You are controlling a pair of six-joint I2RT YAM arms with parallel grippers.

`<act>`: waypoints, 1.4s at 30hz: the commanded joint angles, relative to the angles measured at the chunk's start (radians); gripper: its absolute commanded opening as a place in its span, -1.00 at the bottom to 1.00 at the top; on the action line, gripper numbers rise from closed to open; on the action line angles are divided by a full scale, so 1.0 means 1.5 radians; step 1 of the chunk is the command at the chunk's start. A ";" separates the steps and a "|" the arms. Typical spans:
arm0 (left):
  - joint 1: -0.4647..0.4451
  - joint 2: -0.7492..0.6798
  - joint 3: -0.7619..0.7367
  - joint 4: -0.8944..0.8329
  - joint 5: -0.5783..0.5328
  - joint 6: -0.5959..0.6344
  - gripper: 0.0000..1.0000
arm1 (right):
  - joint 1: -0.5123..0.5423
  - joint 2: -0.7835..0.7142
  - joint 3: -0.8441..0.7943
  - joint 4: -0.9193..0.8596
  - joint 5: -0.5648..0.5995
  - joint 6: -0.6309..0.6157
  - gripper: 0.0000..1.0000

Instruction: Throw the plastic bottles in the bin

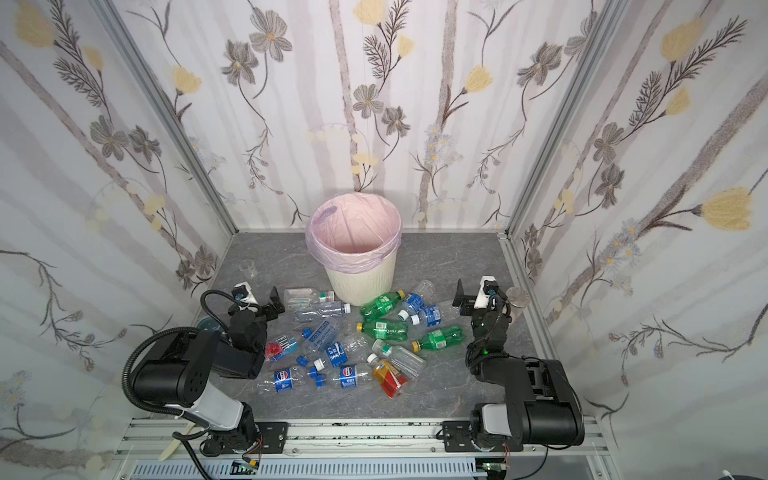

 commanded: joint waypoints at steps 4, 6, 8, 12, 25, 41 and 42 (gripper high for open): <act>0.000 -0.002 0.000 0.031 -0.006 -0.003 1.00 | 0.000 0.000 0.002 0.005 -0.004 -0.005 0.99; 0.001 -0.002 0.000 0.030 -0.006 -0.002 1.00 | 0.000 0.001 0.004 0.004 -0.004 -0.006 0.99; 0.001 -0.002 0.000 0.031 -0.007 -0.002 1.00 | 0.000 0.001 0.004 0.004 -0.004 -0.006 0.99; 0.001 -0.001 0.001 0.031 -0.007 -0.002 1.00 | -0.002 0.001 0.003 0.003 -0.008 -0.004 0.99; 0.001 -0.002 0.001 0.030 -0.007 -0.002 1.00 | -0.003 0.000 0.003 0.005 -0.010 -0.004 0.99; -0.071 -0.218 0.160 -0.409 -0.094 0.023 1.00 | 0.042 -0.253 0.136 -0.482 -0.023 -0.072 0.83; -0.079 -0.245 0.181 -0.463 -0.105 0.011 1.00 | 0.044 -0.266 0.148 -0.523 -0.033 -0.074 0.83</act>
